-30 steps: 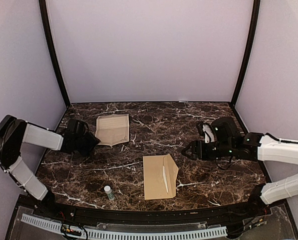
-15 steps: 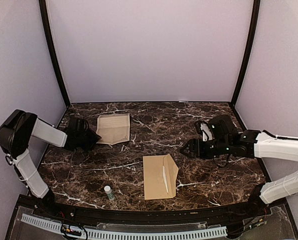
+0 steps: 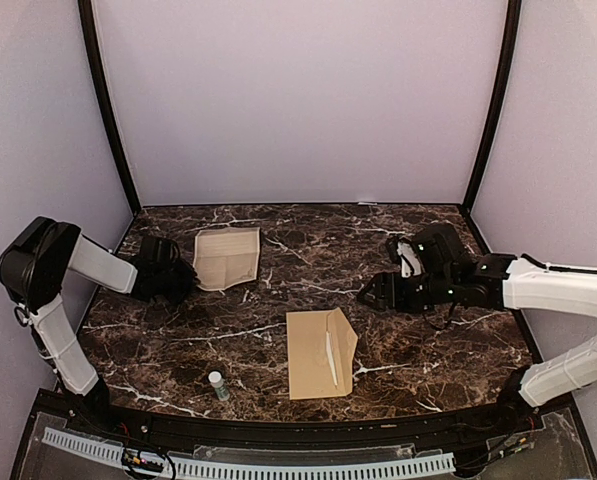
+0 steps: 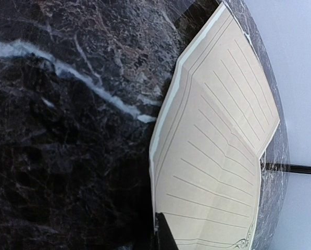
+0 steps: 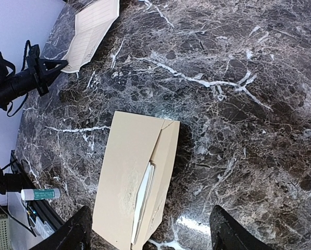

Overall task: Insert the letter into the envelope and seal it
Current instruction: Pick up the letter from the center of the board.

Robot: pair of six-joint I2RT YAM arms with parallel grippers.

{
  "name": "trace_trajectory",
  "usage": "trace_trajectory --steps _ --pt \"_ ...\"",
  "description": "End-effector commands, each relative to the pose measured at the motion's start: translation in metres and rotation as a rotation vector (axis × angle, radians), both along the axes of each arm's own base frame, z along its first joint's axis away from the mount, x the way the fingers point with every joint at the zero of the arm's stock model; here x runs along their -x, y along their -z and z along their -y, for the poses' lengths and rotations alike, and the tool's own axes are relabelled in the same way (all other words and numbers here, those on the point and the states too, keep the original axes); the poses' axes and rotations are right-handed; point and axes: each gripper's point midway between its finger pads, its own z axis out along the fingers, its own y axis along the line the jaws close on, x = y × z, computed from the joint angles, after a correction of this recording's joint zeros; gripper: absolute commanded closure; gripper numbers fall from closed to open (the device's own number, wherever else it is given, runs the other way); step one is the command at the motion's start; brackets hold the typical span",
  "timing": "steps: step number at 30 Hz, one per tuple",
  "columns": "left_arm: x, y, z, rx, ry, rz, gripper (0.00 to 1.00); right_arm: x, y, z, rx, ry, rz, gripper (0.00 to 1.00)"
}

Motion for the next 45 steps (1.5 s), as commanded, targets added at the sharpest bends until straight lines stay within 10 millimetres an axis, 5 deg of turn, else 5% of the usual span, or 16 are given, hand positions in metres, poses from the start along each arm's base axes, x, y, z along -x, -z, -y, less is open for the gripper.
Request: trace_trajectory --steps 1,6,14,24,35,45 --pt "-0.005 -0.029 -0.006 -0.063 0.028 0.055 1.00 -0.008 -0.014 0.001 -0.016 0.025 0.023 0.26" --pt "0.002 -0.063 -0.004 -0.103 0.100 0.100 1.00 -0.007 -0.024 0.005 -0.027 0.032 0.038 0.26" --pt "0.027 -0.143 0.033 -0.058 0.396 0.252 1.00 -0.004 -0.078 0.000 -0.149 -0.010 0.155 0.18" --pt "0.118 -0.252 0.116 0.038 0.918 0.467 1.00 0.014 -0.128 -0.029 -0.348 -0.210 0.289 0.10" --pt "0.213 -0.305 0.182 0.190 1.302 0.552 1.00 0.053 -0.174 -0.023 -0.430 -0.326 0.388 0.08" --pt "0.277 -0.343 0.214 0.278 1.506 0.603 1.00 0.055 -0.184 -0.035 -0.482 -0.407 0.478 0.03"
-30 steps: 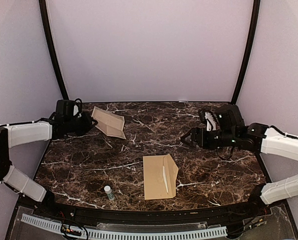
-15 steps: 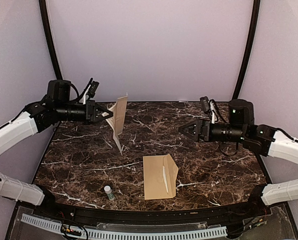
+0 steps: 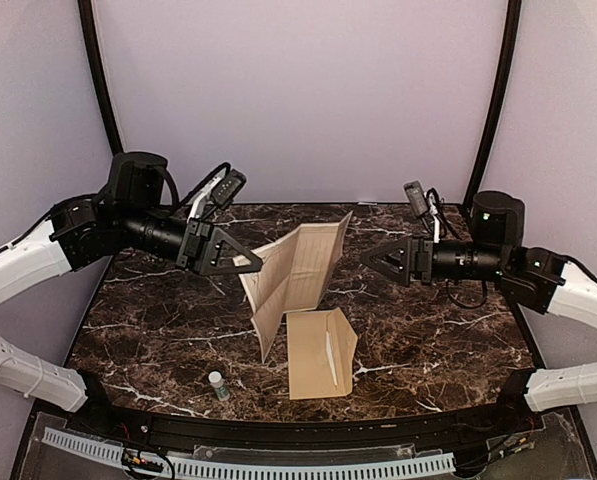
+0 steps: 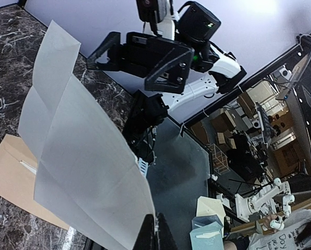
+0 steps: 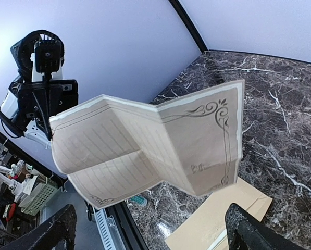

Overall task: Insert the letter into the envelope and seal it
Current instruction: Pick up the letter from the center of the board.

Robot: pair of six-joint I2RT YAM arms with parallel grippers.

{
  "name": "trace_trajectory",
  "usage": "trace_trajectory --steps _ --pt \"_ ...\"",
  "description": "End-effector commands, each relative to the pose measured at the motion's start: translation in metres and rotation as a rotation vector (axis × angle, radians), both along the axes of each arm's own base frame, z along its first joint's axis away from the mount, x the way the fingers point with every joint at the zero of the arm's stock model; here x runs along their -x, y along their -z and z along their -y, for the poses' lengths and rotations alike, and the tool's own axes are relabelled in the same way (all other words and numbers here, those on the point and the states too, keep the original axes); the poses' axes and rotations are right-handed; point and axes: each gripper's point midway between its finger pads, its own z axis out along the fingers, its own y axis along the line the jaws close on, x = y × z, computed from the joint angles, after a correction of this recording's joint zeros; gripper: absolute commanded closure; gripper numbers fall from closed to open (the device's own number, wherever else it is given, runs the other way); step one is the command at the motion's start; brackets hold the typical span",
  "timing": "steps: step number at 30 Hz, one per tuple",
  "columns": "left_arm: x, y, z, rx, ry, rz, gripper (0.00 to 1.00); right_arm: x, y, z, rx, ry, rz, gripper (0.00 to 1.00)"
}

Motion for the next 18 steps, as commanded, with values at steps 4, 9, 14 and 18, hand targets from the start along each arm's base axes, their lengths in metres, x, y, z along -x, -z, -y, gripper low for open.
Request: trace_trajectory --steps 4,9,14,18 --pt "0.035 -0.050 0.004 0.075 0.138 0.053 1.00 0.009 -0.022 -0.004 -0.139 -0.049 0.104 0.02" --pt "0.046 -0.066 0.000 0.111 0.177 0.069 1.00 0.014 -0.023 0.000 -0.166 -0.052 0.117 0.01" --pt "0.050 -0.072 -0.003 0.126 0.190 0.075 1.00 0.022 -0.030 0.000 -0.185 -0.093 0.133 0.01" --pt "0.053 -0.074 -0.005 0.131 0.196 0.075 1.00 0.029 -0.034 -0.004 -0.191 -0.146 0.139 0.03"
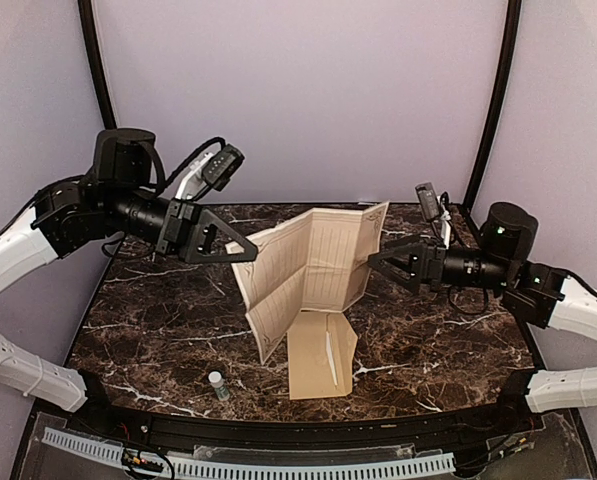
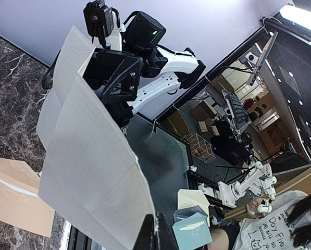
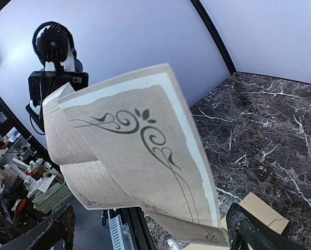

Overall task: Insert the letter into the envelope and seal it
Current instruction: Pick up the letter from the center of the board, then fold the letter.

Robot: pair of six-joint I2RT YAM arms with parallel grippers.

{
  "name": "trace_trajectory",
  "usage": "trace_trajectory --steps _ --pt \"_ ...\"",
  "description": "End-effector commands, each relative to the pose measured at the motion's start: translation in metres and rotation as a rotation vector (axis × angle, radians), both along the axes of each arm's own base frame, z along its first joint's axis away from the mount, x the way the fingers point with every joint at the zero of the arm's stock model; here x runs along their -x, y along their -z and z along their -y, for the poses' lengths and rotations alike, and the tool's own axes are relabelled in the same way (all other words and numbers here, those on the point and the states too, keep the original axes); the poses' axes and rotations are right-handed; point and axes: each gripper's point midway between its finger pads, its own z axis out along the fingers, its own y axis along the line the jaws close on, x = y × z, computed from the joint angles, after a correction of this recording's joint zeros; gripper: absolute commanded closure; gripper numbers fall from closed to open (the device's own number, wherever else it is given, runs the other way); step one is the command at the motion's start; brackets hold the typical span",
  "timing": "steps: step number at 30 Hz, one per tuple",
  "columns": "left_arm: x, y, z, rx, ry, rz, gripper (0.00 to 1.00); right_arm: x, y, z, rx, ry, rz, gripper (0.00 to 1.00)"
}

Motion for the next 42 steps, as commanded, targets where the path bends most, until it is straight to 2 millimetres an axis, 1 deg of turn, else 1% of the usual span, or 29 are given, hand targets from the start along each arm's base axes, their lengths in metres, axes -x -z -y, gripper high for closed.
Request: trace_trajectory --steps 1,2,3,8,10,12,16,20,25,27,30,31,33,34,35,36,37,39,40,41,42 --pt "0.015 -0.020 -0.009 0.048 0.041 0.035 1.00 0.014 -0.019 -0.006 -0.050 -0.091 0.052 0.05" --pt "0.015 -0.020 -0.009 0.048 0.040 0.036 1.00 0.016 -0.020 -0.007 -0.051 -0.111 0.050 0.07" --pt "0.014 -0.020 -0.009 0.048 0.036 0.039 1.00 0.019 -0.021 -0.009 -0.054 -0.133 0.048 0.13" --pt "0.008 -0.017 -0.008 0.043 0.004 0.053 1.00 0.023 -0.018 -0.012 -0.058 -0.168 0.024 0.42" --pt "0.004 -0.015 -0.007 0.036 -0.019 0.056 1.00 0.024 -0.015 -0.011 -0.062 -0.169 0.017 0.49" --pt "0.001 -0.014 -0.007 0.034 -0.042 0.062 1.00 0.024 -0.013 -0.010 -0.062 -0.165 0.009 0.53" --pt "-0.002 -0.016 -0.007 0.040 -0.056 0.062 1.00 0.026 -0.012 -0.010 -0.064 -0.166 0.003 0.65" --pt "-0.003 -0.014 -0.005 0.041 -0.060 0.058 1.00 0.026 -0.013 -0.011 -0.071 -0.165 -0.005 0.68" --pt "-0.006 -0.012 -0.003 0.041 -0.071 0.053 1.00 0.026 -0.014 -0.014 -0.069 -0.157 -0.006 0.76" --pt "-0.008 -0.011 -0.003 0.041 -0.078 0.053 1.00 0.026 -0.014 -0.015 -0.073 -0.150 -0.011 0.82" --pt "-0.011 -0.006 -0.003 0.030 -0.099 0.053 1.00 0.023 -0.014 -0.017 -0.074 -0.133 -0.030 0.97" --pt "-0.013 -0.005 -0.003 0.026 -0.111 0.058 1.00 0.022 -0.014 -0.017 -0.077 -0.123 -0.036 1.00" --pt "-0.017 -0.002 -0.005 0.017 -0.139 0.064 1.00 0.021 -0.014 -0.016 -0.084 -0.108 -0.041 1.00" --pt "-0.018 -0.001 -0.005 0.013 -0.147 0.065 0.97 0.021 -0.016 -0.015 -0.092 -0.102 -0.038 1.00" --pt "-0.020 -0.001 -0.007 0.014 -0.168 0.073 0.92 0.021 -0.018 -0.013 -0.101 -0.091 -0.035 1.00" --pt "-0.020 0.000 -0.008 0.013 -0.176 0.075 0.82 0.018 -0.018 -0.011 -0.106 -0.072 -0.035 1.00" --pt "-0.023 -0.003 -0.010 0.019 -0.199 0.089 0.76 0.017 -0.020 -0.010 -0.110 -0.062 -0.032 1.00" --pt "-0.028 -0.004 -0.015 0.018 -0.249 0.111 0.51 0.017 -0.022 -0.008 -0.111 -0.052 -0.027 1.00" --pt "-0.032 -0.005 -0.020 0.013 -0.294 0.127 0.46 0.018 -0.023 -0.007 -0.112 -0.050 -0.021 1.00" --pt "-0.035 -0.006 -0.022 0.010 -0.317 0.140 0.37 0.018 -0.025 -0.007 -0.112 -0.051 -0.019 1.00" --pt "-0.040 -0.007 -0.028 0.001 -0.366 0.156 0.34 0.019 -0.025 -0.006 -0.110 -0.051 -0.017 1.00"
